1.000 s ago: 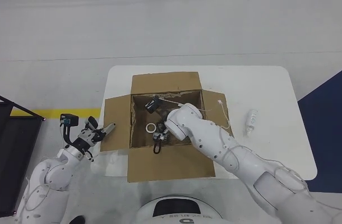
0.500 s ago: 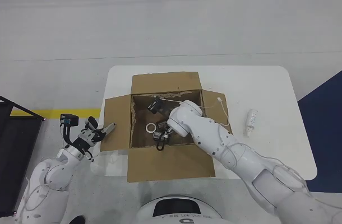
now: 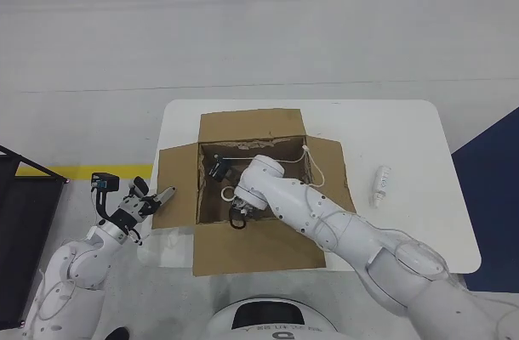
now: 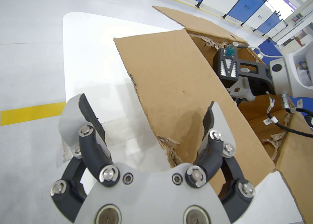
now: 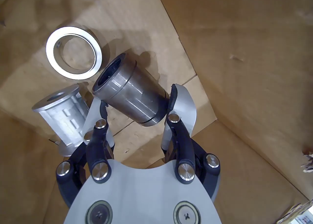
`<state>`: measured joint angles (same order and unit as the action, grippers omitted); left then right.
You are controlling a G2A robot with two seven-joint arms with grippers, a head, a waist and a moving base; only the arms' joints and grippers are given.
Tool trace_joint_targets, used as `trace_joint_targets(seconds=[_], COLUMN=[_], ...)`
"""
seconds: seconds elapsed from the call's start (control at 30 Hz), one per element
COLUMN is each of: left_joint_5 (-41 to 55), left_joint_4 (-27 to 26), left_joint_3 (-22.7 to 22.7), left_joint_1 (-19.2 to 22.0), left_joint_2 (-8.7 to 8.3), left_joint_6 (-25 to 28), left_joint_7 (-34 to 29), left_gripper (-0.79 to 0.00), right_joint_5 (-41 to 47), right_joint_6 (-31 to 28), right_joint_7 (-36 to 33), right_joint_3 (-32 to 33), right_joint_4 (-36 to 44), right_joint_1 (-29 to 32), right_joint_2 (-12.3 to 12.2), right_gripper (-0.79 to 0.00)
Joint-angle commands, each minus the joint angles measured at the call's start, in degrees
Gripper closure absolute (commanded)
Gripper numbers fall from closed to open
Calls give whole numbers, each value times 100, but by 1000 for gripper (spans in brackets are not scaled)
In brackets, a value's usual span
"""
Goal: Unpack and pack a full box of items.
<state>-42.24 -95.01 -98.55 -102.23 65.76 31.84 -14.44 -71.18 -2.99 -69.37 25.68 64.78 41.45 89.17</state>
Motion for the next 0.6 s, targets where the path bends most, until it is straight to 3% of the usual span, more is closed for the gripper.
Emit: trace_joint_targets(seconds=[0.0,0.17,0.3,0.37,0.43,0.47,0.57], left_joint_5=[0,0,0,0,0,0,0], left_joint_4=[0,0,0,0,0,0,0], left_joint_3=[0,0,0,0,0,0,0], left_joint_1=[0,0,0,0,0,0,0], left_joint_2=[0,0,0,0,0,0,0], left_joint_6=[0,0,0,0,0,0,0], left_joint_7=[0,0,0,0,0,0,0], left_gripper=[-785,-785,-785,-785,-785,-785,-785], right_joint_5=[26,90,125,127,185,218,272], right_joint_6=[-32,-143,-228,-237,-247,-242,-268], right_joint_7=[9,62,54,46,54,66,54], right_joint_3=[-48,-137,-219,-248,-223,-185,-51], right_joint_4=[-176,-549,-815,-943,-1048,-1082,-1093], right_joint_1=[-67,-200,-286,-332,-381,-410,-467], right_joint_2=[82,272,424,497,555,572,576], right_gripper=[-403,-425,-379,-311,-129,0,0])
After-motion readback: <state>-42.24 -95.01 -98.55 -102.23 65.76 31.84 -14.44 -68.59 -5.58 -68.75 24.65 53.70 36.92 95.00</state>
